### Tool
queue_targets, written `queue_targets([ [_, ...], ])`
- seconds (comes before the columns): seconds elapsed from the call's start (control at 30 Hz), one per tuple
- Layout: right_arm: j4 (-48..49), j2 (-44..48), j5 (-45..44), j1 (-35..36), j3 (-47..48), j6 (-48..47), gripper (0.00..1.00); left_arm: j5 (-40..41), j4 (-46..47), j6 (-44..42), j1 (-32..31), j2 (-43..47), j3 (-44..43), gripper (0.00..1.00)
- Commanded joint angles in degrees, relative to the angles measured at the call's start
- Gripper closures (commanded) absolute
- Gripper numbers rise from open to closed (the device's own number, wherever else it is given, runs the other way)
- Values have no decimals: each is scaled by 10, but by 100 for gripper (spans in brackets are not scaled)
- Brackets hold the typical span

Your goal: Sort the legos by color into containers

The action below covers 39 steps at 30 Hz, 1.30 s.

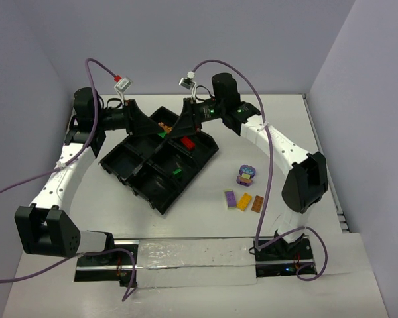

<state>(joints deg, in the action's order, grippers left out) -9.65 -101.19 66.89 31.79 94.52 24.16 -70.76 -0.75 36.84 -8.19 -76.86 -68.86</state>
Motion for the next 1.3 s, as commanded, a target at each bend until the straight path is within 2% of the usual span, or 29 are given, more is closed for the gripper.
queue_targets([
  [0.0, 11, 17, 19, 3, -5, -3, 64, -5, 9, -14, -1, 0, -32, 100],
  [0.13, 30, 24, 13, 3, -18, 6, 96, -5, -3, -23, -1, 3, -35, 100],
  [0.17, 35, 27, 5, 2, -24, 10, 100, -6, -12, -25, -1, 5, -35, 100],
  [0.3, 80, 42, -35, -8, -47, 51, 100, -6, -32, -40, -1, 10, -33, 100],
  [0.4, 222, 65, -63, -48, -106, 159, 100, -5, -45, -48, 0, 20, -23, 100],
  [0.53, 339, 77, -68, -83, -151, 254, 100, 3, -49, -52, 1, 28, -16, 100],
  [0.6, 363, 81, -74, -93, -153, 277, 100, 4, -52, -55, 2, 27, -16, 100],
  [0.77, 358, 89, -121, -103, -155, 291, 100, 21, -67, -61, 4, 24, -17, 100],
  [0.83, 320, 98, -176, -113, -162, 288, 100, 54, -82, -67, 8, 25, -20, 100],
  [0.9, 259, 111, -230, -125, -168, 264, 100, 117, -119, -82, 12, 18, -27, 100],
  [0.93, 196, 124, -255, -126, -169, 231, 100, 175, -182, -114, 10, 12, -44, 100],
  [0.97, 163, 130, -284, -128, -168, 214, 100, 178, -221, -127, 6, 4, -52, 100],
  [1.0, 138, 137, -332, -131, -173, 200, 100, 247, -253, -137, -1, -9, -56, 100],
  [1.07, 95, 162, -378, -138, -190, 175, 100, 335, -299, -144, -41, -19, -51, 100],
  [1.2, 66, 197, -427, -146, -231, 157, 100, 452, -254, -100, -100, -31, -4, 100],
  [1.27, 53, 212, -441, -147, -236, 143, 100, 471, -229, -81, -123, -43, 10, 100],
])
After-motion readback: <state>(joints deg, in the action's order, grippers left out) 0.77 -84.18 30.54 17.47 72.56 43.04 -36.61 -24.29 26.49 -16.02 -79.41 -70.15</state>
